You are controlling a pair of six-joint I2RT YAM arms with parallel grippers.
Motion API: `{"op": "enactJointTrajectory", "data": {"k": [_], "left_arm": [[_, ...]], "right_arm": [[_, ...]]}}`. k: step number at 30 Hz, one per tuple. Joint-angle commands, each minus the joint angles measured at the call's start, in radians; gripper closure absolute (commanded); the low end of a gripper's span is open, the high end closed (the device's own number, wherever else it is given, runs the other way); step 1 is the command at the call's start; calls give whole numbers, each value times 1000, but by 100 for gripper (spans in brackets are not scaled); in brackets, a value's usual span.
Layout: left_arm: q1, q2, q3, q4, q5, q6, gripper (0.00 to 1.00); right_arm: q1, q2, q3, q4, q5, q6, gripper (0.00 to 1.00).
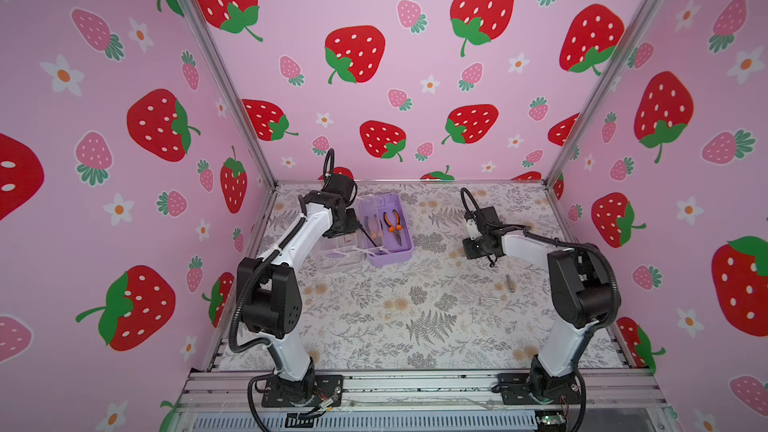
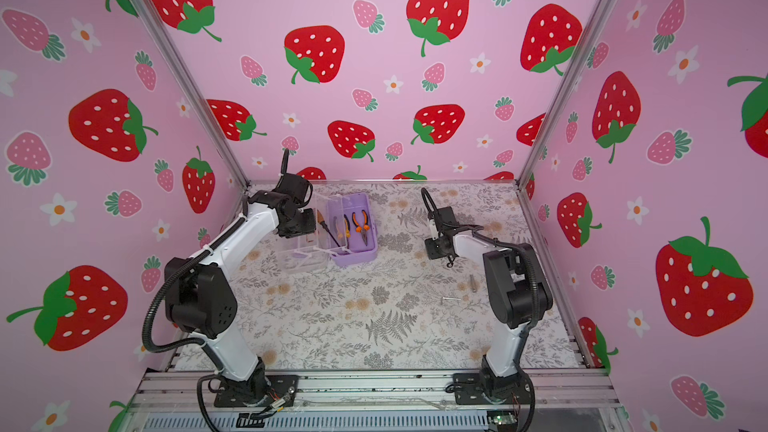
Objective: Pack the tool kit
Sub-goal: 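Place the hex key in the clear tray with the left gripper while right withdraws, then lower the right gripper onto the silver hex key and grasp it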
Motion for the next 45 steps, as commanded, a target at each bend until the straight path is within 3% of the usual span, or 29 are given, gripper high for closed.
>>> {"op": "enactJointTrajectory", "data": {"k": [1, 14, 18, 31, 36, 40, 45], "left_arm": [[-16, -54, 1, -28, -62, -6, 58], [-65, -76, -30, -28, -109, -5, 58], [-105, -104, -54, -16, -116, -15, 58], [-147, -212, -121, -20, -101, -37, 58], [-148, -232, -131, -20, -92, -38, 57], [-148, -239, -136, -26, -79, -37, 57], [-154, -250, -153, -18, -66, -41, 57]], "right_arm": [[-1, -31, -13, -28, 59, 75, 60], [-54, -15, -66, -59, 111, 163, 49], [-80, -1, -81, -26, 39, 193, 43], [-79, 135, 14, 63, -207, 253, 45], [-35, 172, 74, -3, -116, 229, 59], [17, 172, 81, -72, 48, 213, 51], [23, 138, 27, -68, 74, 212, 49]]}}
